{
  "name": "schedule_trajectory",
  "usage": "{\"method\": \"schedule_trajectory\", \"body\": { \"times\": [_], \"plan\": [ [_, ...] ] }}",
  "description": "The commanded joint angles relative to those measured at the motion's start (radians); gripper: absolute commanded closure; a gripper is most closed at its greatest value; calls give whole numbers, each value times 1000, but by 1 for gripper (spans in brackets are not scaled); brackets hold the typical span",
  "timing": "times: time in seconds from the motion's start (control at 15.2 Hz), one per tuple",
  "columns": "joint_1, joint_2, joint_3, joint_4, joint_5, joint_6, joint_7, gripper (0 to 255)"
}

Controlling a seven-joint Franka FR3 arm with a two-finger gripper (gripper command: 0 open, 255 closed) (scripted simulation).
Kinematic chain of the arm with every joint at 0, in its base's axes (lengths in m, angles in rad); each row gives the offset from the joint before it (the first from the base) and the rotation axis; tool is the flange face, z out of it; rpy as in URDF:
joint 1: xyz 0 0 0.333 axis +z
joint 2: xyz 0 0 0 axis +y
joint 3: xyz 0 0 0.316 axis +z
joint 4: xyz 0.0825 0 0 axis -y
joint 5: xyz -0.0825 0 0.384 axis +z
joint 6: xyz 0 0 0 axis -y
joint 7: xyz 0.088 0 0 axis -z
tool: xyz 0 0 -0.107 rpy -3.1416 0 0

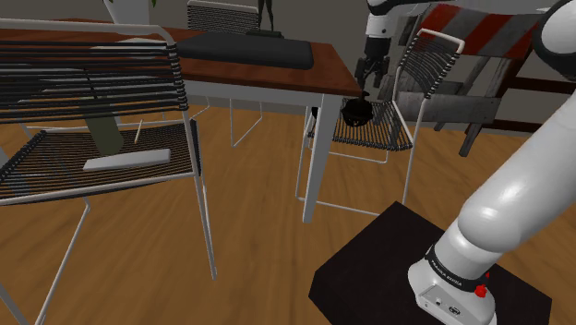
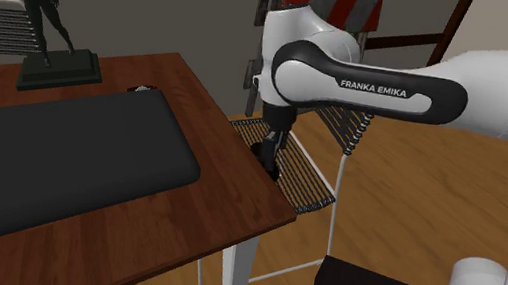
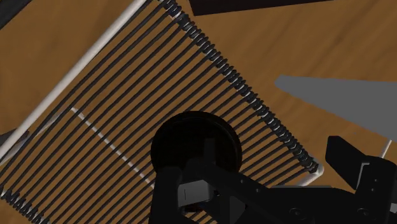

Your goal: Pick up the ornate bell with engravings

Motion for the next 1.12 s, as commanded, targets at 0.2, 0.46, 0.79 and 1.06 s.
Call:
{"method": "schedule_trajectory", "body": {
  "times": [0.2, 0.46, 0.79, 1.06],
  "plan": [
    [-40, 193, -45, 196, 37, -20, -86, 0],
    [-68, 297, -59, 300, 63, -31, -124, 0],
    [-65, 290, -57, 224, 61, 39, -122, 0],
    [-64, 288, -56, 201, 60, 60, -120, 255]
  ]
}}
